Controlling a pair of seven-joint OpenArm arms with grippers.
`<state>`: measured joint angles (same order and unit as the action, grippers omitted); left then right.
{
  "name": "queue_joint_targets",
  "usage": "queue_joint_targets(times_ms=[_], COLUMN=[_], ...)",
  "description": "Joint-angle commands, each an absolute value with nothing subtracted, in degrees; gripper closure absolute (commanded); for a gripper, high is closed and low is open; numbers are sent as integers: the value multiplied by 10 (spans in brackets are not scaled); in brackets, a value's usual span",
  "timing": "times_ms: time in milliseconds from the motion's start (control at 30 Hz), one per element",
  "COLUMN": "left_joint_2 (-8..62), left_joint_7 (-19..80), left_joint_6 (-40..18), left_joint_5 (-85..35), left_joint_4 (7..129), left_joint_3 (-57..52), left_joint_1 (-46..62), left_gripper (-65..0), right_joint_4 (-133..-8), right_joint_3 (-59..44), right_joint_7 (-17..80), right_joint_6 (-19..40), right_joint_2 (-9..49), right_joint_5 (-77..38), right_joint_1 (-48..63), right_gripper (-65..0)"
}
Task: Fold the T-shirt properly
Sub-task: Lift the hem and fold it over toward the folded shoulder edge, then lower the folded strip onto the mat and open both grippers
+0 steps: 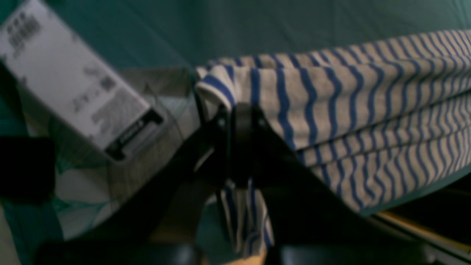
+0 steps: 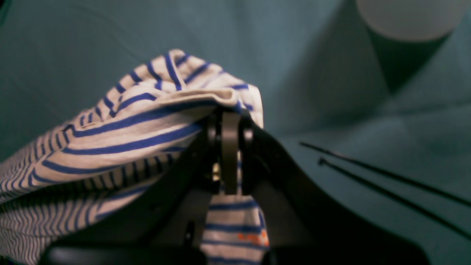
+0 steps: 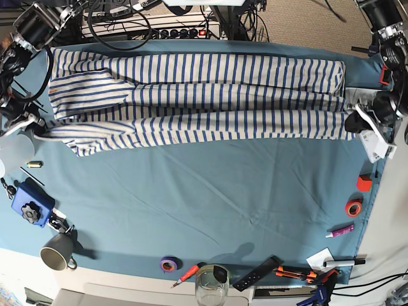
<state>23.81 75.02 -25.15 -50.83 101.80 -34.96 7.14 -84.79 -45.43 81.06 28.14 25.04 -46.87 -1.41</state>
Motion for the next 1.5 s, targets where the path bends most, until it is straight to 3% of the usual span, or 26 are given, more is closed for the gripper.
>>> queue_joint_targets(times_ms=[0, 367, 800, 1267, 1300, 1400, 1467], left_joint_2=[249, 248, 246, 246, 246, 246, 246], left_joint_7=[741, 737, 745, 740, 739, 739, 739], left_joint_6=[-252, -252, -251, -267, -267, -267, -266], left_joint_5=[-516, -493, -486, -487, -487, -487, -487], left_joint_4=[1038, 1108, 1108, 1108, 1108, 1108, 1108], left_joint_3=[-355, -354, -354, -354, -354, -354, -354], left_joint_1=[70, 144, 167, 202, 202, 202, 202], left_gripper=[0, 0, 0, 0, -8, -182, -275], right_joint_4=[-863, -954, -956, -956, -956, -956, -956], right_joint_3=[-459, -459, -459, -459, -459, -459, -459], right_joint_7=[800, 794, 790, 797, 799, 800, 800], right_joint_6=[277, 269, 246, 262, 262, 262, 261], right_joint_2=[265, 265, 265, 265, 265, 265, 265], right_joint_5=[-475, -431, -373, -361, -361, -362, -362], right_joint_1=[-13, 76, 130, 130, 130, 133, 135], right_gripper=[0, 0, 0, 0, -20, -153, -197])
